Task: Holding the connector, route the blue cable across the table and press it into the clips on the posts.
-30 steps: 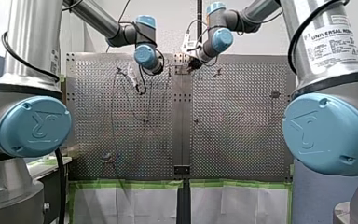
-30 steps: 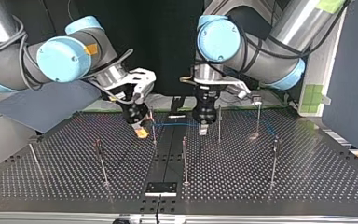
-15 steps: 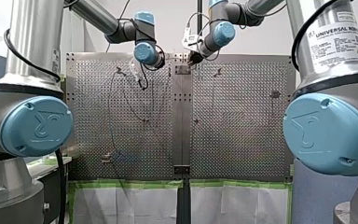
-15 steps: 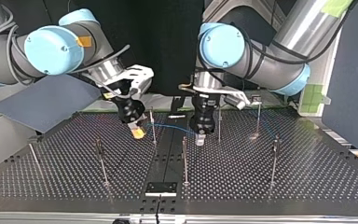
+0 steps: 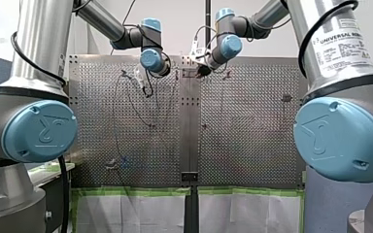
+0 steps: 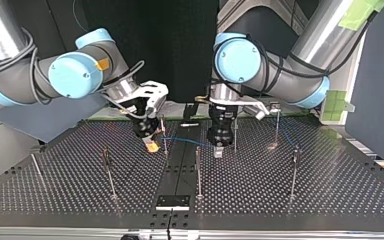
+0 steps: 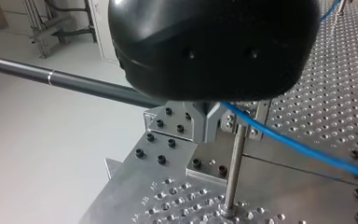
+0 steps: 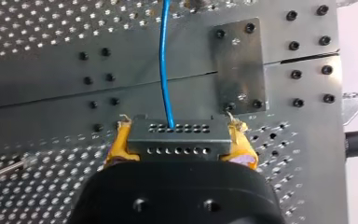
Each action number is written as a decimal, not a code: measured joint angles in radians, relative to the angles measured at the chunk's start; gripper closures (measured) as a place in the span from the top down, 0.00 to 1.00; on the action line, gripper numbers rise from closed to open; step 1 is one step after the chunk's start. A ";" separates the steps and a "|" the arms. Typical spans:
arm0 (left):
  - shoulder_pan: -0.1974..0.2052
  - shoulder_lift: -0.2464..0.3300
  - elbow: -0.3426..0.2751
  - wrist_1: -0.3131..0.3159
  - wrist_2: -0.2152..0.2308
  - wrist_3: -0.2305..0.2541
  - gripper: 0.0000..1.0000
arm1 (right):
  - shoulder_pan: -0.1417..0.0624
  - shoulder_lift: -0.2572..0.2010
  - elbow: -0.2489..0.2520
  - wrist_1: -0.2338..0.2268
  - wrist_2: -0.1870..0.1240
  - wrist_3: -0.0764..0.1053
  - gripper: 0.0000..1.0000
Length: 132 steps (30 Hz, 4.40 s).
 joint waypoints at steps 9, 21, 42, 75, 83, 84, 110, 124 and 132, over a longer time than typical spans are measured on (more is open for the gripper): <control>0.014 -0.026 0.009 0.011 0.028 0.001 0.00 | -0.002 0.017 -0.053 0.002 -0.004 0.012 0.00; 0.042 -0.069 0.024 0.015 0.057 0.001 0.00 | -0.002 0.063 -0.067 -0.004 -0.003 0.010 0.00; 0.100 -0.145 0.107 0.023 0.145 -0.007 0.00 | -0.010 0.134 -0.147 -0.009 -0.010 0.033 0.00; 0.090 -0.121 0.168 -0.159 0.058 0.043 1.00 | -0.082 0.163 -0.201 -0.005 -0.029 0.034 0.00; 0.070 -0.056 0.110 -0.227 0.070 0.043 1.00 | -0.088 0.161 -0.201 -0.005 -0.029 0.033 0.00; 0.068 -0.049 0.103 -0.234 0.075 0.039 1.00 | -0.089 0.161 -0.201 -0.005 -0.029 0.033 0.00; -0.073 0.056 0.069 -0.217 0.043 0.033 1.00 | -0.109 0.142 -0.189 0.013 -0.026 0.032 0.00; -0.185 0.008 0.150 -0.253 -0.024 0.048 1.00 | -0.115 0.126 -0.178 0.015 -0.024 0.030 0.00; -0.235 -0.053 0.211 -0.288 -0.079 0.073 1.00 | -0.117 0.126 -0.162 0.018 -0.023 0.028 0.00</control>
